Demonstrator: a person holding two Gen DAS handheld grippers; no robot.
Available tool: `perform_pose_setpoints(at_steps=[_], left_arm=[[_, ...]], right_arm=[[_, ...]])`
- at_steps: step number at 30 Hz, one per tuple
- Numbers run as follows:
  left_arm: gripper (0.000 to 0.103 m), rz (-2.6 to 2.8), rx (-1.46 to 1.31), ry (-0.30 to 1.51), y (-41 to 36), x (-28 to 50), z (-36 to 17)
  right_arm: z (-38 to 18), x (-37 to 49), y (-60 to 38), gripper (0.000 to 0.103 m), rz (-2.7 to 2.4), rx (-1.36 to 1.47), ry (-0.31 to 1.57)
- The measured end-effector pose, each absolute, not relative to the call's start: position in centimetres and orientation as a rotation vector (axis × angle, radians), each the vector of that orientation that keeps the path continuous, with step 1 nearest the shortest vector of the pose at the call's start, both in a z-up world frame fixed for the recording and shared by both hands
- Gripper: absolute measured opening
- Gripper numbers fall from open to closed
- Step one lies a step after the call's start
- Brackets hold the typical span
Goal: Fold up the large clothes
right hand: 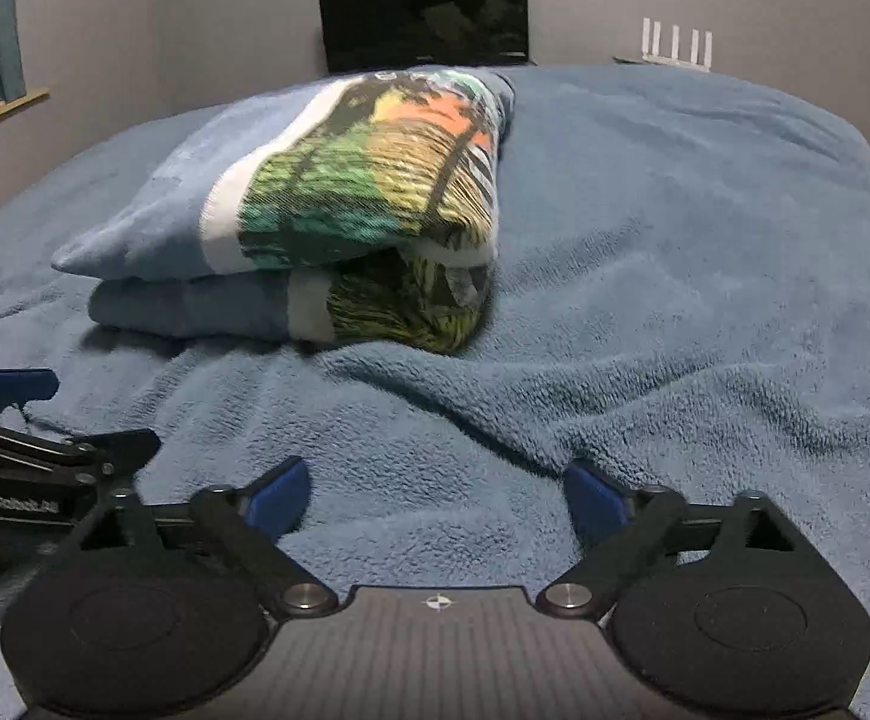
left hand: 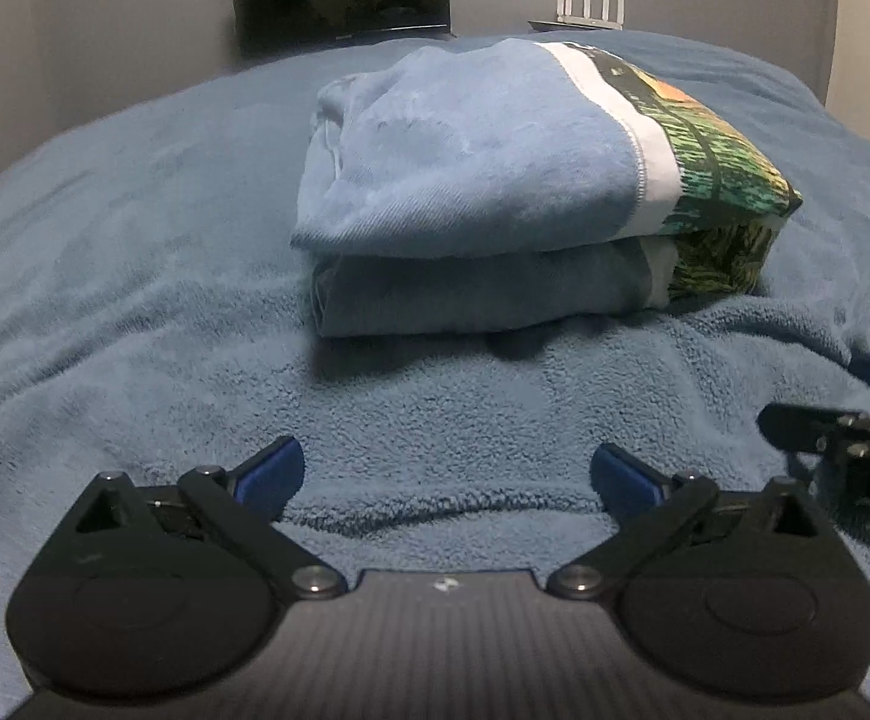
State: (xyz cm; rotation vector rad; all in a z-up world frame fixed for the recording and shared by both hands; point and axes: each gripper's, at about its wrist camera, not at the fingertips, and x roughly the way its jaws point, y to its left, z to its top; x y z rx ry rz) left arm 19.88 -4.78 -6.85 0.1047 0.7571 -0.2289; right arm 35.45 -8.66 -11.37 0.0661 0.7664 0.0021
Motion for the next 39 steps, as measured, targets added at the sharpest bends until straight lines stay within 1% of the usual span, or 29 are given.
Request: perform_pose_setpoints(at_steps=[3, 5, 39], left_arm=[[0.103, -0.231, 0.105, 0.745, -4.9, 20.2, -7.1], [0.103, -0.226, 0.11, 0.727, -5.1, 19.9, -7.3], [0.103, -0.227, 0.107, 0.718, -5.2, 19.6, -7.6]], right_arm=[[-11.9, 35.5, -8.7, 0.102, 0.015, 0.066, 0.78], [-12.2, 35.7, -8.4, 0.103, 0.015, 0.047, 0.79], [-12.5, 36.1, -8.5, 0.103, 0.019, 0.053, 0.799]])
